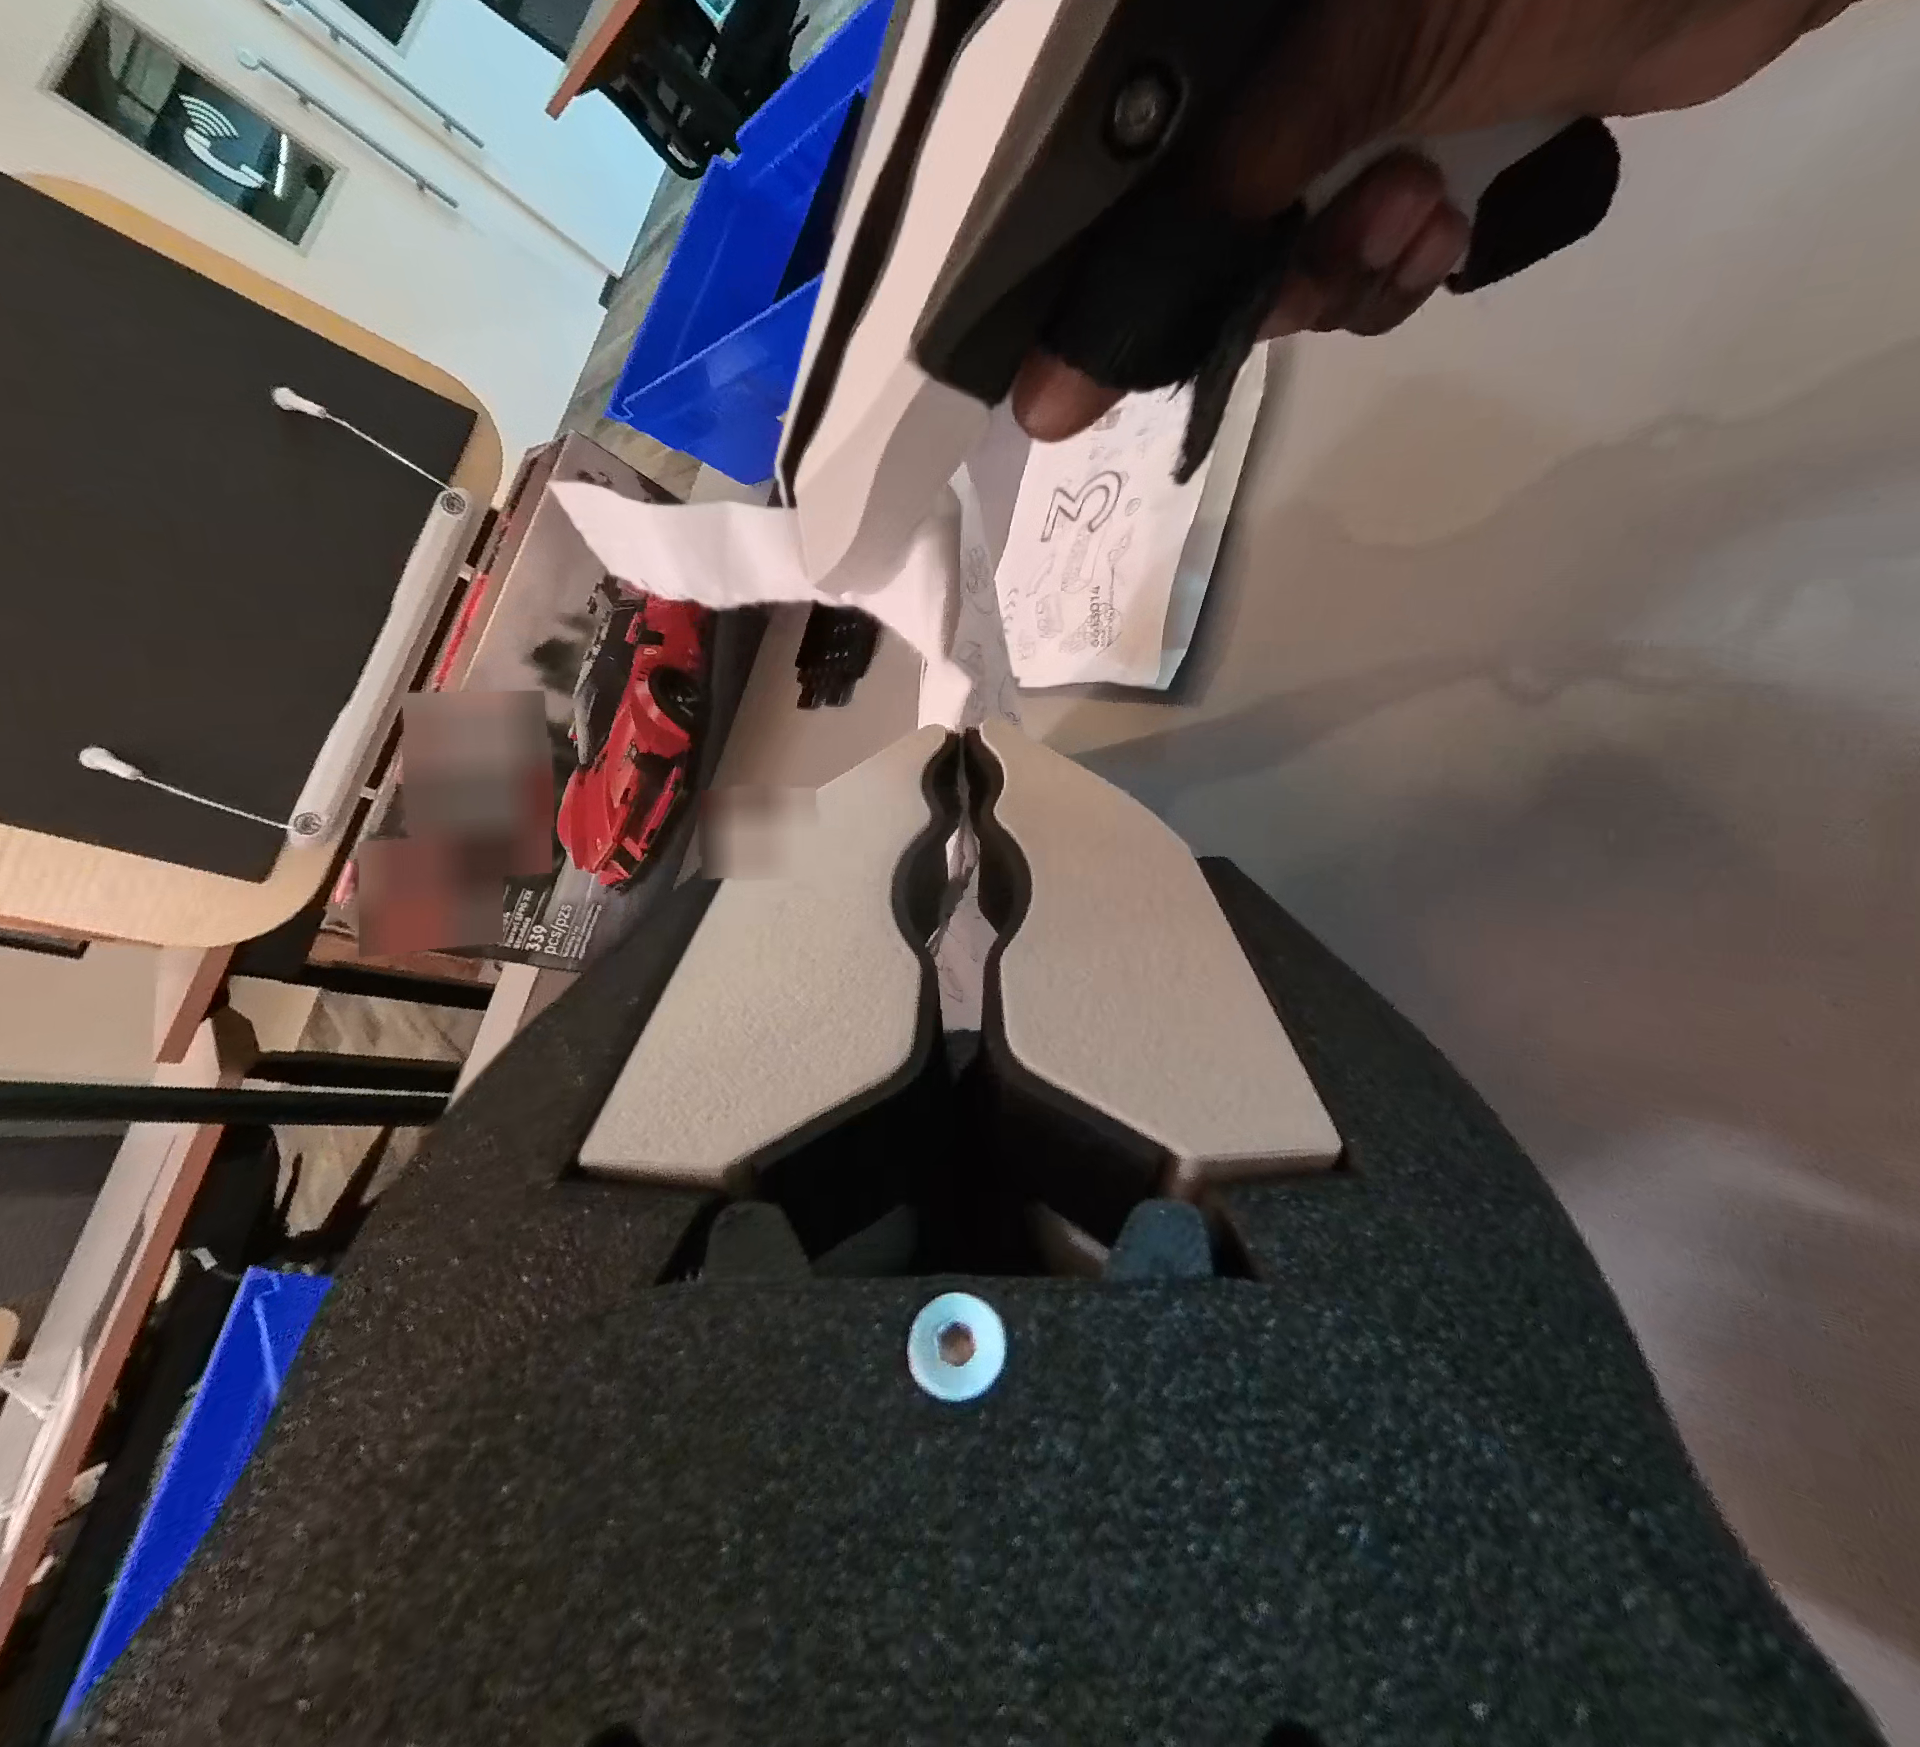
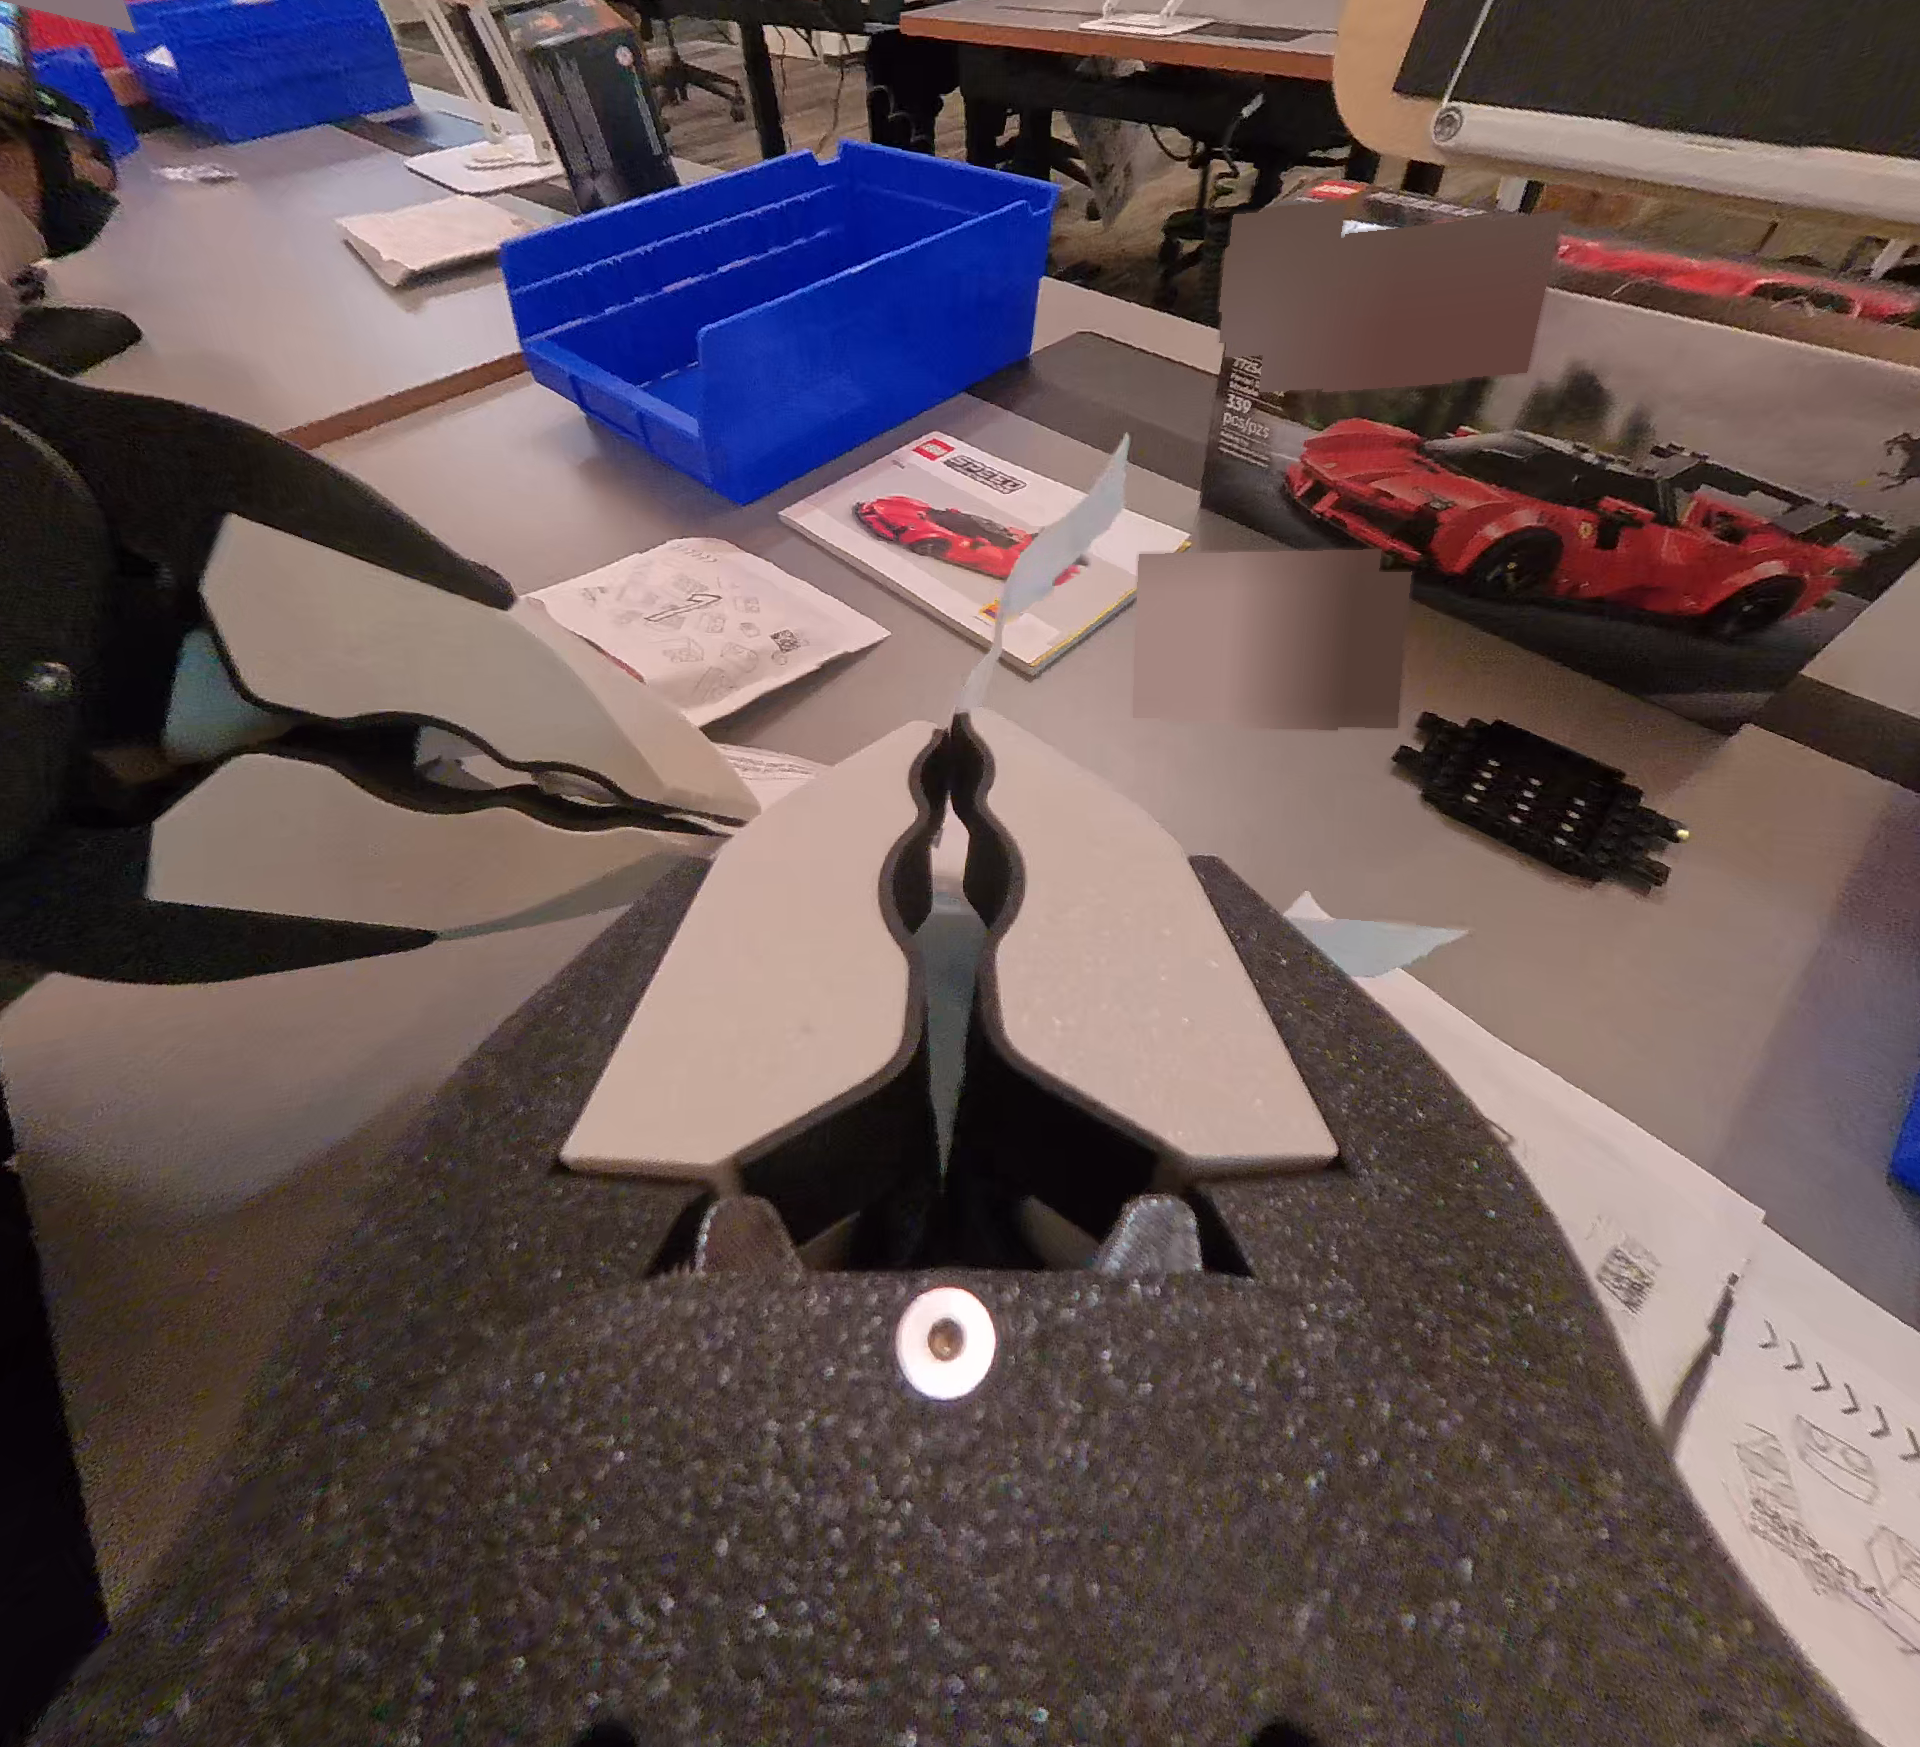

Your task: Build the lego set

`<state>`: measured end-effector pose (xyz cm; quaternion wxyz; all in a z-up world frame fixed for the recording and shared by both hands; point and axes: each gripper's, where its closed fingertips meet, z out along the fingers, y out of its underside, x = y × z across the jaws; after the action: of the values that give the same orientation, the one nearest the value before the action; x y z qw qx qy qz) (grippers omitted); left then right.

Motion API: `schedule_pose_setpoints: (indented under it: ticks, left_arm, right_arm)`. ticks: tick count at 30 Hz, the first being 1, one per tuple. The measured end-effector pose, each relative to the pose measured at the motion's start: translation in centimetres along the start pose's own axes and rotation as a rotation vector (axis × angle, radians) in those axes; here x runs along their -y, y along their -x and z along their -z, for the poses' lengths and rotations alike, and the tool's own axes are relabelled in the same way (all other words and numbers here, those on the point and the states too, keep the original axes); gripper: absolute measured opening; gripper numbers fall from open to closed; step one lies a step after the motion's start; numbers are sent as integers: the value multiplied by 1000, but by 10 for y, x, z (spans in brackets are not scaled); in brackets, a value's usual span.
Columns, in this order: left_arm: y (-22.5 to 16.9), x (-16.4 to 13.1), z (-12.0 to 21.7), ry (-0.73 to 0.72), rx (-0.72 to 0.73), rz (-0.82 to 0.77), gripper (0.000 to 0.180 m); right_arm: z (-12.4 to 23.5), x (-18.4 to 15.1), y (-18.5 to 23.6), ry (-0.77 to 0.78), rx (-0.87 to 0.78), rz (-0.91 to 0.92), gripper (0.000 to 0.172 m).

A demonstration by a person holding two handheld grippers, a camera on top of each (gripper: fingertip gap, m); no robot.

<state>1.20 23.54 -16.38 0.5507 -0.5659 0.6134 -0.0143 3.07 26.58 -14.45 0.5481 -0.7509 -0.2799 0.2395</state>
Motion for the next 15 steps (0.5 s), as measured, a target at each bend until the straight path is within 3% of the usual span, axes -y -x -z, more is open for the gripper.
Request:
schedule_pose_setpoints:
  ticks: [3,4,6,7,10,15]
  left_arm:
    - [1,-3,0,-26,0,9,0]
    - [1,-5,0,-39,-8,10,0]
    - [6,-8,2,-64,-18,31,0]
    - [8,-9,3,-83,-41,44,0]
    - [13,-7,8,-134,-87,49,0]
    - [15,-11,13,-151,-157,-6,0]
  right_arm:
    - [2,3,12,-28,106,-1,1]
    - [4,5,15,-41,158,-9,10]
    - [12,9,19,-35,259,9,49]
    - [15,5,22,10,307,54,54]
    - [6,-8,23,143,310,337,56]
    - [-16,-7,24,279,285,715,25]
